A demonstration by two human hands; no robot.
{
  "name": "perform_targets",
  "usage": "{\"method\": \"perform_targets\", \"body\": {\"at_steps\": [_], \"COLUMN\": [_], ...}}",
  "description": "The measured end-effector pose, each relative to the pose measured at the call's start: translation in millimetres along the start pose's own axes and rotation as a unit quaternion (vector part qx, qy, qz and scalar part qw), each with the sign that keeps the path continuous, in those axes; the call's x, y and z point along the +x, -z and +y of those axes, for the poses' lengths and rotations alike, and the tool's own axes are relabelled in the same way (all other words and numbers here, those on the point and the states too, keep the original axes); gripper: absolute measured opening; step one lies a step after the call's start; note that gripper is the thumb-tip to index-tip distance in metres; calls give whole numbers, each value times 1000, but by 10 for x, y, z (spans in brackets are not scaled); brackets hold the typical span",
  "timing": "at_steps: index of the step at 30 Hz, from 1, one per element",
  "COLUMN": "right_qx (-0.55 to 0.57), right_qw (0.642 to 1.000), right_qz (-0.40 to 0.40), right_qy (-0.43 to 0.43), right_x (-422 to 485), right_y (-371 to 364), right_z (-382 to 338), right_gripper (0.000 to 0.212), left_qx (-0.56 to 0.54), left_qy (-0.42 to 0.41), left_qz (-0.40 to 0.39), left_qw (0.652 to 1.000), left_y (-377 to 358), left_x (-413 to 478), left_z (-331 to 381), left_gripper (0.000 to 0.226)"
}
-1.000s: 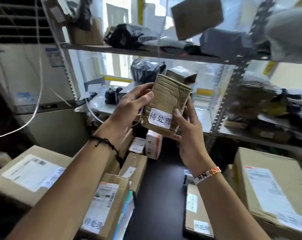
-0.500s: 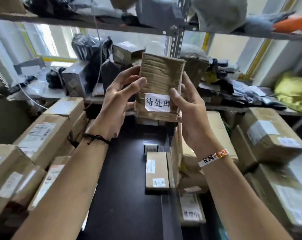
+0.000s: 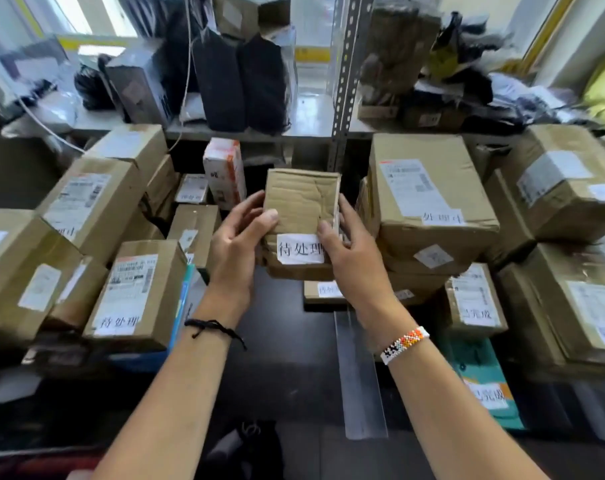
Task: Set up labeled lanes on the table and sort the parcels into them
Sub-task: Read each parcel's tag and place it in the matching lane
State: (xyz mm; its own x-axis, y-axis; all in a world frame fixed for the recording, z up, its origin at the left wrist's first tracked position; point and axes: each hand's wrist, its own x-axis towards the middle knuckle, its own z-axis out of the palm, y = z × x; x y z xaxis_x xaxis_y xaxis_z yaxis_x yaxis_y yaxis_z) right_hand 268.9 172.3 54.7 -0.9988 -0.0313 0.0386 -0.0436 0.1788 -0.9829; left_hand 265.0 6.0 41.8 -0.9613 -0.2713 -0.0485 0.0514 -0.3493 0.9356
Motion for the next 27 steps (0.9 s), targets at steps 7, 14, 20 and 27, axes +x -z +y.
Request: {"method": "perform_targets", "body": {"at_steps": [7, 14, 20, 27], "right_qx": [-55, -79, -79, -194], "right_qw": [991, 980, 974, 954], "right_qz": [-28, 3, 20, -11], "right_qy": [-116, -184, -212, -228], "right_x": [-652, -765, -619, -444], "right_y": [148, 167, 55, -32], "right_z": [746, 1089, 1158, 1265], "right_gripper": [45, 38, 36, 43], "left_qx": [-4, -7, 2, 2], "left_qy": [127, 198, 204, 219], "left_qz": [97, 94, 79, 79], "left_qw": [987, 976, 976, 972], "left_y": [80, 105, 139, 168], "left_x": [-609, -682, -455, -373], "left_z": [-924, -1377, -1443, -1691], "left_gripper": [32, 35, 32, 31]}}
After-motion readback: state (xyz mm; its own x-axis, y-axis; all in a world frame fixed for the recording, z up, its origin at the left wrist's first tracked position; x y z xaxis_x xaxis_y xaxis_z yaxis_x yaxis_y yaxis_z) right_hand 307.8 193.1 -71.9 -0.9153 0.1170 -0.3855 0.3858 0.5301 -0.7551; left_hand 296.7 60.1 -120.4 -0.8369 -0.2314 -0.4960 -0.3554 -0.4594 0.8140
